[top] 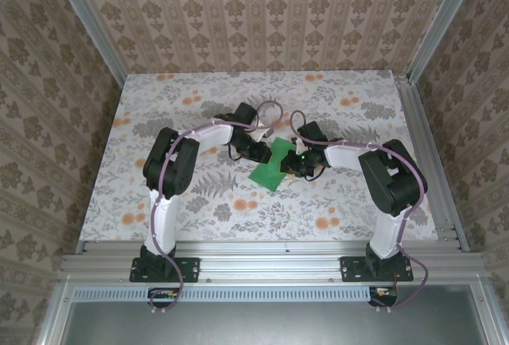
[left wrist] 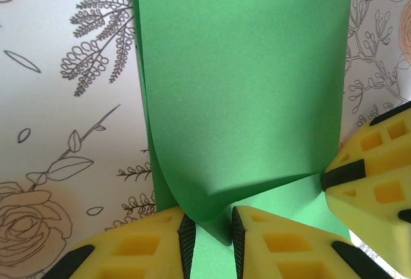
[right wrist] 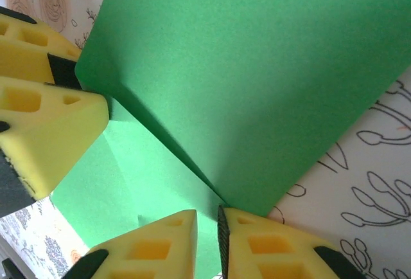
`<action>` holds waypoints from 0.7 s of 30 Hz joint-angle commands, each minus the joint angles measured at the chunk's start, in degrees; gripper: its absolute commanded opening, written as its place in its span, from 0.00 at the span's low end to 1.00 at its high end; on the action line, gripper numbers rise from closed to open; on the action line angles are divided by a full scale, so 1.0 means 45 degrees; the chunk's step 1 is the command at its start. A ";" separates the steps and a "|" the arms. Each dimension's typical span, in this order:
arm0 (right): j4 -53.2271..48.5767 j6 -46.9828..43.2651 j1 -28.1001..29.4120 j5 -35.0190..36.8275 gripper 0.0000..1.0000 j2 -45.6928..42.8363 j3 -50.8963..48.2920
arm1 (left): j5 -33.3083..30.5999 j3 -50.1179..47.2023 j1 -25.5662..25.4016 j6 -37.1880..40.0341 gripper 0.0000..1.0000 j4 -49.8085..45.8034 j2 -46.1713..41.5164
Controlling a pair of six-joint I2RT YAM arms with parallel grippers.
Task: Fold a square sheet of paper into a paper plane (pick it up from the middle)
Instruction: Fold the triangle a second time at the center of the table.
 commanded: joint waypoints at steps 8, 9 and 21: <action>-0.0954 0.0060 0.0055 0.0563 0.32 -0.1379 -0.0071 | -0.0938 -0.0505 0.0010 -0.0337 0.24 -0.0135 0.0405; -0.0919 0.0089 0.0055 0.0525 0.32 -0.1445 -0.0091 | -0.0961 -0.0522 0.0002 -0.0355 0.24 -0.0134 0.0425; -0.0477 0.0484 0.0406 0.0269 0.24 -0.1289 -0.0234 | -0.1373 -0.0690 0.0000 -0.0745 0.22 0.0110 0.0562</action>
